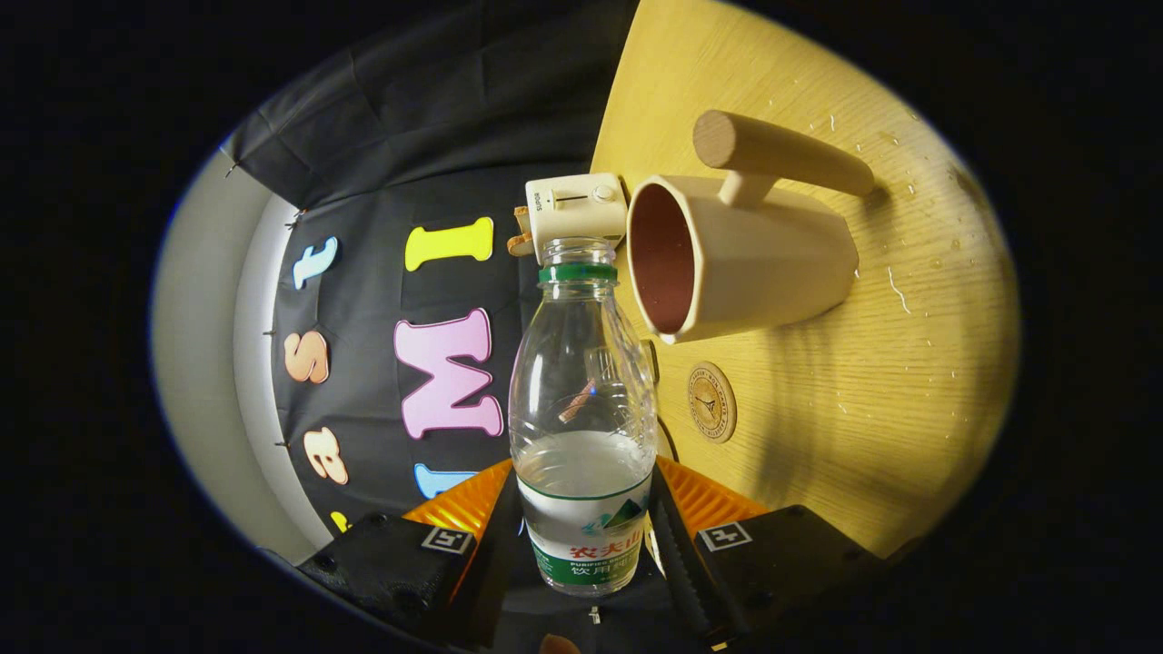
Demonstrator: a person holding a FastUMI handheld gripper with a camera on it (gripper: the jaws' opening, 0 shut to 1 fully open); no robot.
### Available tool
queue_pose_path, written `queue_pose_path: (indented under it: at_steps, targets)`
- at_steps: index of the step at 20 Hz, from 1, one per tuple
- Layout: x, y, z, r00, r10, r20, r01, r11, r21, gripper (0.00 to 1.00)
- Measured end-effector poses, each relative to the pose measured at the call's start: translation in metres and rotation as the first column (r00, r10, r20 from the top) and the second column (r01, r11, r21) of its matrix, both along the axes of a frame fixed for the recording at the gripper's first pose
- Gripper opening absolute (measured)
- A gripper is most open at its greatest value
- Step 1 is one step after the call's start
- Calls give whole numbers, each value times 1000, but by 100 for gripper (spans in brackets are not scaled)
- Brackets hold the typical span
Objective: Take the bottle from table, then pour the juice into the cup, finally place the bottle on the coaster
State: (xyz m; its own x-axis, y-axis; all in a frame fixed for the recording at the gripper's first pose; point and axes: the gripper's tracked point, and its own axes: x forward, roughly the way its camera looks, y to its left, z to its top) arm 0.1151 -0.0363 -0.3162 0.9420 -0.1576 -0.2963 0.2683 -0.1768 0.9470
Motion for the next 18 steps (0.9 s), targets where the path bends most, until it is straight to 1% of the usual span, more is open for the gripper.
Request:
queue_pose_path:
  at_steps: [18]
  targets:
    - [5,5,4,1000,-25,18,23,993,116,75]
